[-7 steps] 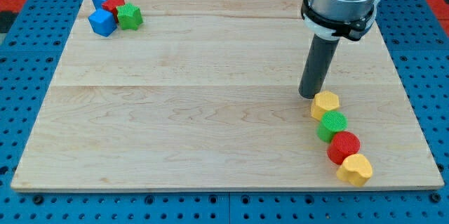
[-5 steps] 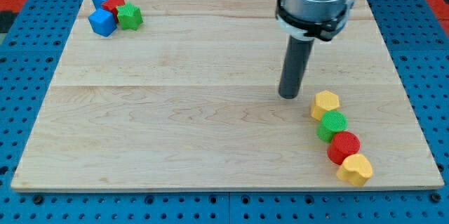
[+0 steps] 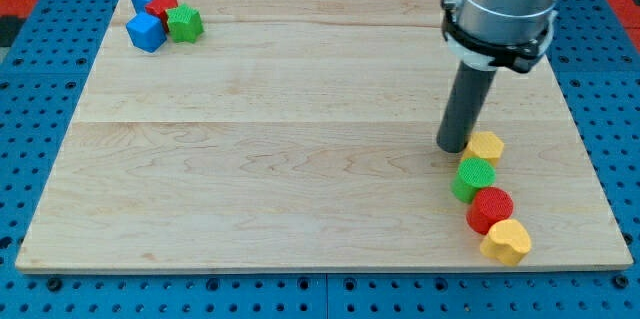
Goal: Push the yellow hexagon right side of the red circle
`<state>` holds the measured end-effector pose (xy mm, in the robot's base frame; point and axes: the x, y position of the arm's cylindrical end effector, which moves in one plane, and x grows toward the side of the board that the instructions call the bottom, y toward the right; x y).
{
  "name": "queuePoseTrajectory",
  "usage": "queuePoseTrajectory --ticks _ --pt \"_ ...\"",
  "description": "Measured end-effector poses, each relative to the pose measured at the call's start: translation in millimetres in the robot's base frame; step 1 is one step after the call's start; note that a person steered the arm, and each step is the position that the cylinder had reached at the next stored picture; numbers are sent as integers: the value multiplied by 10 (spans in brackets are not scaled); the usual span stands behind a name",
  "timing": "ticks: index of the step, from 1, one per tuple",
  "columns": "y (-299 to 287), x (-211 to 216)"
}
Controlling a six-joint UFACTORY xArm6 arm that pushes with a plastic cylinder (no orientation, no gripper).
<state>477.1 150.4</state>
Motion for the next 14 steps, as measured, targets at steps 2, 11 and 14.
queuePoseTrajectory --ticks 2,11,14 --pt "156 9" --pt "493 -119" --pt "493 89"
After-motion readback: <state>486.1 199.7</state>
